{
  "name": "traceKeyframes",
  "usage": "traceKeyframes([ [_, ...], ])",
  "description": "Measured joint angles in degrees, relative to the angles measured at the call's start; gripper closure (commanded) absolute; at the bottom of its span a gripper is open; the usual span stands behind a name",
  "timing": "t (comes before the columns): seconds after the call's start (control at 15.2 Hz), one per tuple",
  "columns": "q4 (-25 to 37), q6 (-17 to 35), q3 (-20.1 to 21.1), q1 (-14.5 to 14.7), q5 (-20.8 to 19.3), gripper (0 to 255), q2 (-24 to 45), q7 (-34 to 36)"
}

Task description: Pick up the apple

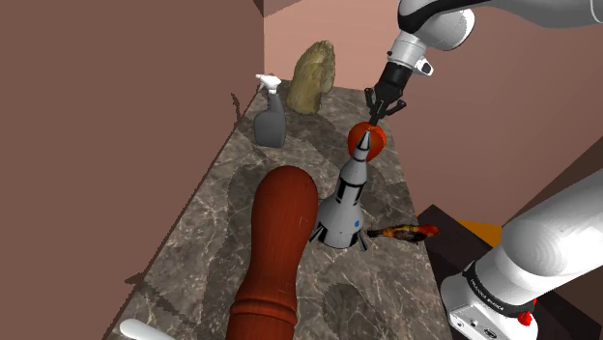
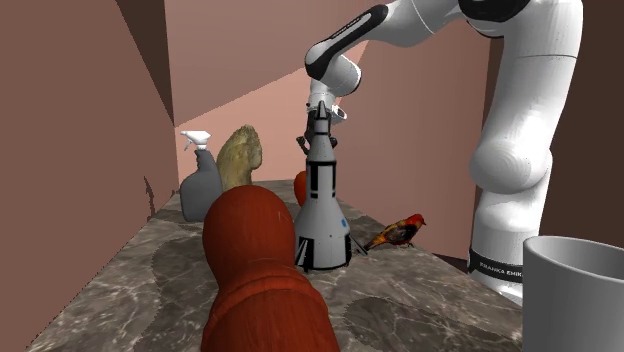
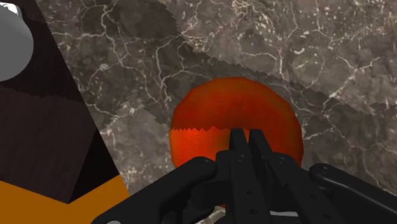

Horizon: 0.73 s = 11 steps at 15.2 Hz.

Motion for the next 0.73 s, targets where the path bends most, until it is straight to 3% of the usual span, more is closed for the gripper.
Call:
traceKeyframes([
  [0.73,5.96,-7.14,-0.34,-0.23,-0.48,255,-1.54,2.34],
])
